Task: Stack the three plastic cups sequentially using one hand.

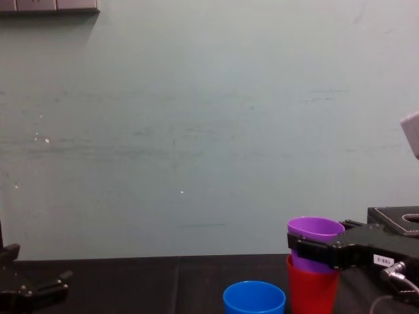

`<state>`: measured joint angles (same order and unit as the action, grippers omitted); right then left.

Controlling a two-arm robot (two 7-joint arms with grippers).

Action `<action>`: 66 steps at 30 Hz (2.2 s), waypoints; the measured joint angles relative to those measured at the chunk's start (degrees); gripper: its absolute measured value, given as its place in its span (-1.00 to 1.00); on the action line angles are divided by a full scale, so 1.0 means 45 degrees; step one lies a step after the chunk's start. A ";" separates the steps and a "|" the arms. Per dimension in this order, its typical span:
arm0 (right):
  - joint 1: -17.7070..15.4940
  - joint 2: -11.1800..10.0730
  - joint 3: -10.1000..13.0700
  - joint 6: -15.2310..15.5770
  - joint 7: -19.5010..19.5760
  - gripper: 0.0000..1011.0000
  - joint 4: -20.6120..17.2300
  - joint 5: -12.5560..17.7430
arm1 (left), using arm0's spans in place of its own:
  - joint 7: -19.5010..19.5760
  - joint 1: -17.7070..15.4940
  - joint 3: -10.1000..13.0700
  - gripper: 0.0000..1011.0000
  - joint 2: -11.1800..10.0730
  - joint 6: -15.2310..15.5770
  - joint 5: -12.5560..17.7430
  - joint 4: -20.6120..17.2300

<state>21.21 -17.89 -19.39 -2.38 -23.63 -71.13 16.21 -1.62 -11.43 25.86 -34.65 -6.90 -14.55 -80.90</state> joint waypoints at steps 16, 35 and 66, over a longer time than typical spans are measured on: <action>-0.0051 0.0213 0.0028 -0.0490 0.0142 0.45 0.0343 -0.0317 | 0.0000 0.0000 0.0000 0.99 0.0000 0.0000 0.0000 0.0000; -0.0101 0.0466 0.0084 -0.0612 0.0304 0.45 0.0581 -0.0634 | 0.0000 0.0000 0.0001 0.99 0.0000 0.0000 0.0000 0.0000; -0.0126 0.0413 0.0107 -0.0540 0.0305 0.98 0.0380 -0.0621 | 0.0000 0.0000 0.0000 0.99 0.0000 0.0000 0.0000 0.0000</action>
<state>20.64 -16.03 -18.90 -4.81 -22.26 -69.42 13.42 -1.62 -11.43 25.86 -34.64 -6.91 -14.55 -80.90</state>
